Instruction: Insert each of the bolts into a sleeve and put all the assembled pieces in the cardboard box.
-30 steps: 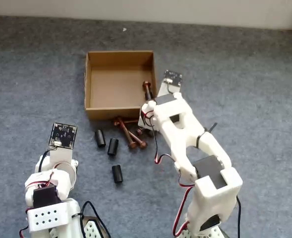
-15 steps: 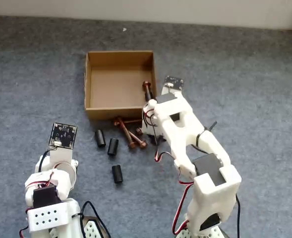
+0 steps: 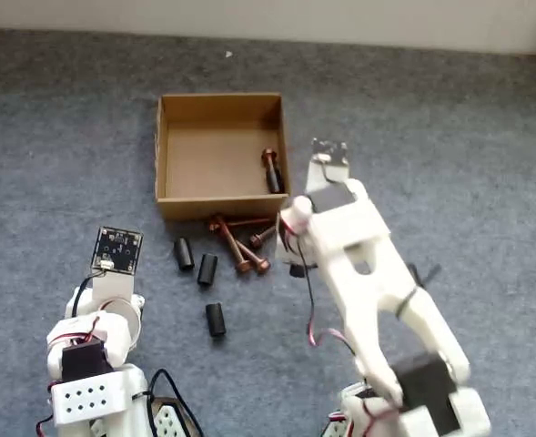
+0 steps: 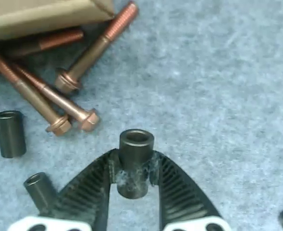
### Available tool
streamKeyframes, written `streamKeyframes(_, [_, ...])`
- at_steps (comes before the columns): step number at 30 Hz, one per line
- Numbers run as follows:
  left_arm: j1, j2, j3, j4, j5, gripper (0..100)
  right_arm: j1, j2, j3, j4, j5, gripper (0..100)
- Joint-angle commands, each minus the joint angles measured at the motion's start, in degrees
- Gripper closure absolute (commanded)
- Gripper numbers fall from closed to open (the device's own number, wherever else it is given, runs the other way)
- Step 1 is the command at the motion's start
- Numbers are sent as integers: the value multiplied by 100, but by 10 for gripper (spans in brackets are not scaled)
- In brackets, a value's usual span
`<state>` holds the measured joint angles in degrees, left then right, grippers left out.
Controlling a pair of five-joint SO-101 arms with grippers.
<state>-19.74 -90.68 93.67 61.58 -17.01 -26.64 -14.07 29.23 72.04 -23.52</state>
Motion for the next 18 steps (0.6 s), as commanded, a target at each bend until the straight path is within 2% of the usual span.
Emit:
streamKeyframes(1, [66,-31,-136,-114,-545,982,347,-1042,752,-655,53,995])
streamKeyframes(3, [66,-31,-251,-79,-985,982,620,-1376,1226,-1051,53,995])
streamKeyframes(8, [101,-31,-910,-79,-1143,982,1279,-1903,2097,-2105,53,995])
streamKeyframes(10, [101,-22,-1253,-79,-1495,982,1446,-1974,2273,-2422,53,995])
streamKeyframes(15, [110,31,-2044,-97,-2171,982,1587,-1974,2466,-2756,53,995])
streamKeyframes(18, [365,40,-2440,-70,-2505,982,1587,-1974,2510,-2756,53,995])
